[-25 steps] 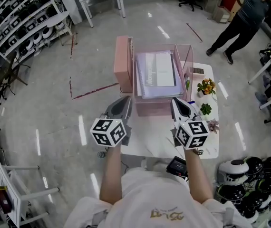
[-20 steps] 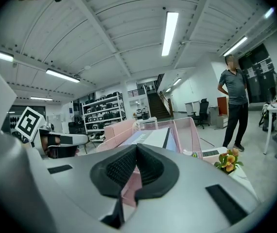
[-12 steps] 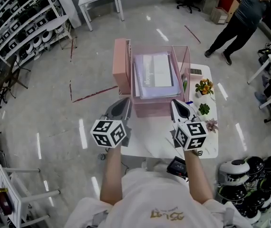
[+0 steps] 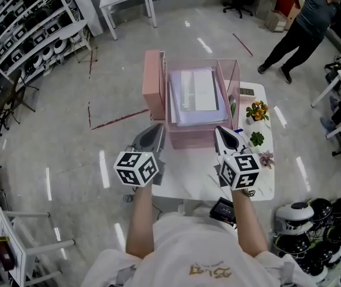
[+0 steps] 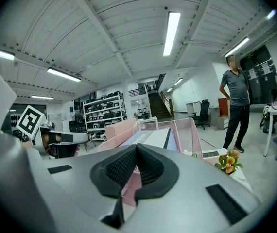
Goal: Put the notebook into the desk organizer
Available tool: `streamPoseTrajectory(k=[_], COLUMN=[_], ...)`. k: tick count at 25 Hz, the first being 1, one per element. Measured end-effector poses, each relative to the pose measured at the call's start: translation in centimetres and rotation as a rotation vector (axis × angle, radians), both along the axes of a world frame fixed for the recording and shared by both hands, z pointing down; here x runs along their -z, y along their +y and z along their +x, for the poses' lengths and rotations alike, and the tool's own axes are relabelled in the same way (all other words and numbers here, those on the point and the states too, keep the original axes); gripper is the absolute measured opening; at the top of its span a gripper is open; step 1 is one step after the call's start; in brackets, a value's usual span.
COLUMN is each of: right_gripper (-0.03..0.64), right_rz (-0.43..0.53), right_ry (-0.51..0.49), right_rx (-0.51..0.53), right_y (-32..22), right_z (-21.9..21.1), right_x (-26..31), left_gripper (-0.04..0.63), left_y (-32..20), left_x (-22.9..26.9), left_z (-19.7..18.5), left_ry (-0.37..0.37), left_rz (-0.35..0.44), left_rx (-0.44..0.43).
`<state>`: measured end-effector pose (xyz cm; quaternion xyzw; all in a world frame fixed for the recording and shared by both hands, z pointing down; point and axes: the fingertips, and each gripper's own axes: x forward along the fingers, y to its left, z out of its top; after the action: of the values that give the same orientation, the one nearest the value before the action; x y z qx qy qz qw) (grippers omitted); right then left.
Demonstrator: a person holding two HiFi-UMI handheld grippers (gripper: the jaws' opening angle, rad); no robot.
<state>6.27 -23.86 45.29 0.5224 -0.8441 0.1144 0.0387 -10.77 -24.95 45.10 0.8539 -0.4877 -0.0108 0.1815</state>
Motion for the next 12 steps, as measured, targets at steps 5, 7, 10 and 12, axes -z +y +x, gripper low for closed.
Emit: streamPoseTrajectory(k=[5, 7, 10, 12], right_gripper=[0.012, 0.012, 0.012, 0.012], right_rz=[-0.003, -0.004, -0.003, -0.003], right_ry=[0.005, 0.007, 0.006, 0.005], right_rx=[-0.003, -0.005, -0.006, -0.006], right_y=[-0.10, -0.11, -0.08, -0.09], right_z=[0.12, 0.06, 0.08, 0.13], right_x=[-0.04, -0.03, -0.06, -0.09], left_gripper=[0.015, 0.015, 0.015, 0.015], left_y=[-0.02, -0.03, -0.06, -0.09], left_x=[-0.15, -0.11, -0.04, -0.06], left_z=[-0.02, -0.18, -0.19, -0.07], left_ry=[0.000, 0.002, 0.004, 0.003], left_rz=[-0.006, -0.006, -0.003, -0.003], left_rx=[-0.003, -0.003, -0.004, -0.006])
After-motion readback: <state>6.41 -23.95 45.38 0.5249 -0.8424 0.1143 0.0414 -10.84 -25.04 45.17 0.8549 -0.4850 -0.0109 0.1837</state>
